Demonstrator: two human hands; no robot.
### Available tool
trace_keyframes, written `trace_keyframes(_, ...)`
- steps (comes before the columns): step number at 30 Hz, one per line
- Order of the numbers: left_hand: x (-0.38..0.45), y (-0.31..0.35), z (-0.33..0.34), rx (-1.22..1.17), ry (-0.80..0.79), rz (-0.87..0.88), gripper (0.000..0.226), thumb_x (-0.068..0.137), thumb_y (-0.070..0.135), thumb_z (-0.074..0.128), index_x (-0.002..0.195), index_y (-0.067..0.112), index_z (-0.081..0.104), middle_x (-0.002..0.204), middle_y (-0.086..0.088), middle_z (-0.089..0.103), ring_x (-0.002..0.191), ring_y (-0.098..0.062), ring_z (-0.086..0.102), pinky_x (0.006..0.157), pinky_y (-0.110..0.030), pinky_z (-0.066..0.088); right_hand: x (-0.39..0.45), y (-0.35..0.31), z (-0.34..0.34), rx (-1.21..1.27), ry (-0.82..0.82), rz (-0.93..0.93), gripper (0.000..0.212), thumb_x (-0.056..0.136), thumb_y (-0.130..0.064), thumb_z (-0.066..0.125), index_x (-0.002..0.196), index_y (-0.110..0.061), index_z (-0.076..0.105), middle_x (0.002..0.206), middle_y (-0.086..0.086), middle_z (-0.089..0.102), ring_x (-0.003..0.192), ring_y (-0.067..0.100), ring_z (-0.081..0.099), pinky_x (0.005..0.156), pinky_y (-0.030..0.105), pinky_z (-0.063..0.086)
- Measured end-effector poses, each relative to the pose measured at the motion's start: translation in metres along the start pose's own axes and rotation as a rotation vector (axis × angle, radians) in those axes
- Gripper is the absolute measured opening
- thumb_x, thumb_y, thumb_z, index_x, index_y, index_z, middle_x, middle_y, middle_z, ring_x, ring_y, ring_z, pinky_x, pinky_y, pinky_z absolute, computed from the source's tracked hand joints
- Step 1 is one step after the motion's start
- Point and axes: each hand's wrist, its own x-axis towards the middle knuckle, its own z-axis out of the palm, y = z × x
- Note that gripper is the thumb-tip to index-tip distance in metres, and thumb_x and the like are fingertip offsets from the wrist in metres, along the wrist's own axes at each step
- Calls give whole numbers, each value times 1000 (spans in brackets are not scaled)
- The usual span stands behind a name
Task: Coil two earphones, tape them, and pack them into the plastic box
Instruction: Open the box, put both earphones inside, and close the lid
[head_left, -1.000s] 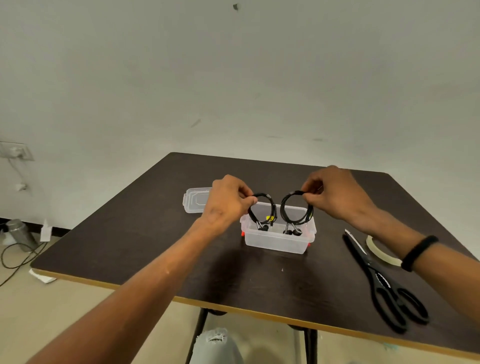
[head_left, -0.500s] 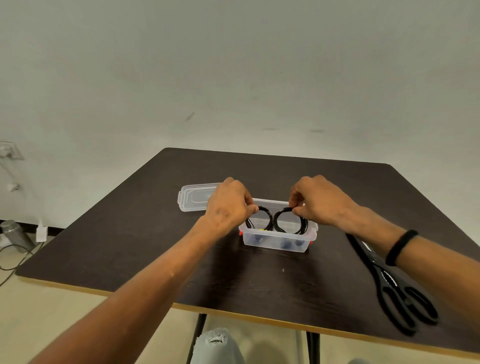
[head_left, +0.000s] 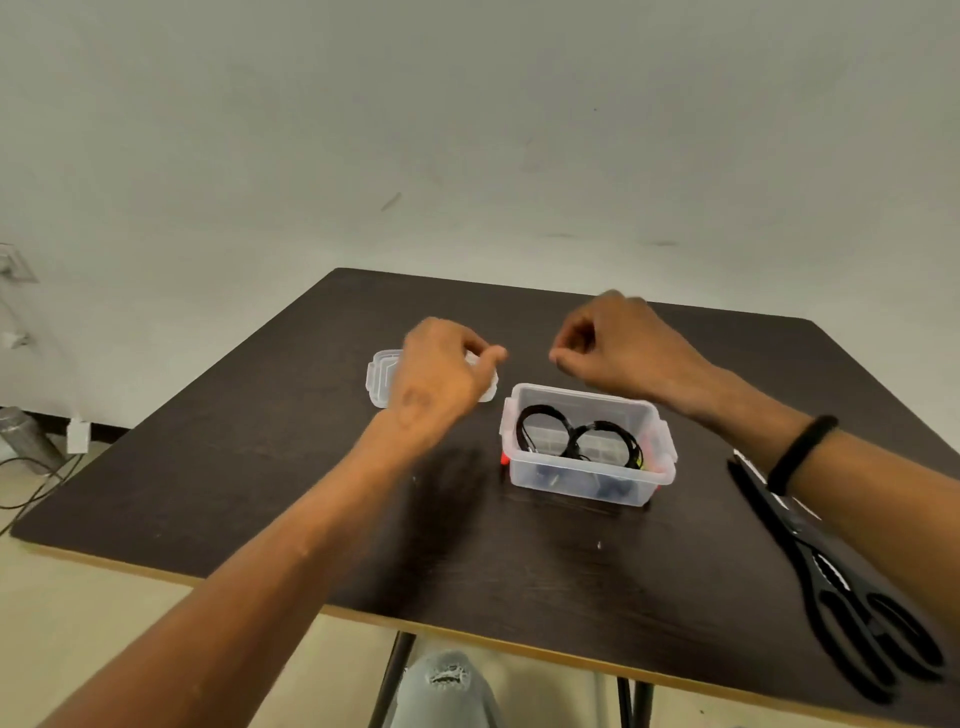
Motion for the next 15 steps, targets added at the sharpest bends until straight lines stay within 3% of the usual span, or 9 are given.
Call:
trace_keyframes(2, 17, -33, -17, 138, 66, -161, 38, 99, 42, 62, 100, 8, 80, 104, -14, 79, 100, -30, 72, 93, -36, 54, 23, -10, 11, 91, 41, 11, 11, 93, -25, 73, 93, -17, 81, 86, -5, 75, 79, 1, 67, 62, 13, 47)
trace_keyframes(5, 29, -76, -37, 268, 18, -404, 52, 96, 49, 61, 102, -1, 72, 111, -25, 73, 105, -43, 67, 94, -46, 54, 60, -18, 35, 83, -74, 74, 17, 91, -30, 76, 92, -14, 81, 90, -2, 77, 78, 5, 68, 59, 19, 47)
trace_keyframes(7, 30, -95, -45, 197, -44, -487, 53, 94, 51, 66, 111, 1, 71, 114, -21, 72, 105, -40, 69, 93, -43, 55, 80, -21, 51, 42, -155, 110, 26, 92, -34, 75, 89, -9, 81, 89, 4, 78, 74, 10, 69, 58, 24, 49)
trace_keyframes(9, 32, -107, -49, 120, -77, -531, 50, 92, 51, 69, 106, 3, 71, 101, -17, 75, 83, -31, 75, 87, -38, 61, 94, -21, 65, 32, -187, 163, 32, 94, -31, 72, 90, 0, 79, 85, 14, 80, 68, 18, 73, 59, 25, 54)
trace_keyframes(11, 34, -112, -48, 83, -79, -552, 45, 90, 49, 72, 98, 4, 74, 86, -12, 76, 65, -24, 74, 81, -36, 64, 102, -19, 74, 44, -209, 228, 27, 95, -24, 70, 92, 1, 77, 80, 15, 79, 63, 18, 76, 51, 21, 56)
trace_keyframes(13, 36, -114, -45, 64, -64, -561, 39, 89, 46, 74, 93, 7, 77, 80, -10, 77, 62, -23, 73, 82, -38, 64, 106, -19, 79, 115, -224, 289, 19, 95, -18, 72, 94, 1, 75, 77, 12, 78, 62, 16, 77, 46, 20, 56)
trace_keyframes(15, 35, -113, -44, 24, -61, -569, 36, 89, 43, 75, 91, 7, 79, 82, -11, 78, 70, -26, 75, 85, -39, 64, 108, -21, 83, 274, -251, 358, 21, 97, -18, 73, 97, 3, 74, 83, 15, 80, 75, 23, 80, 55, 26, 62)
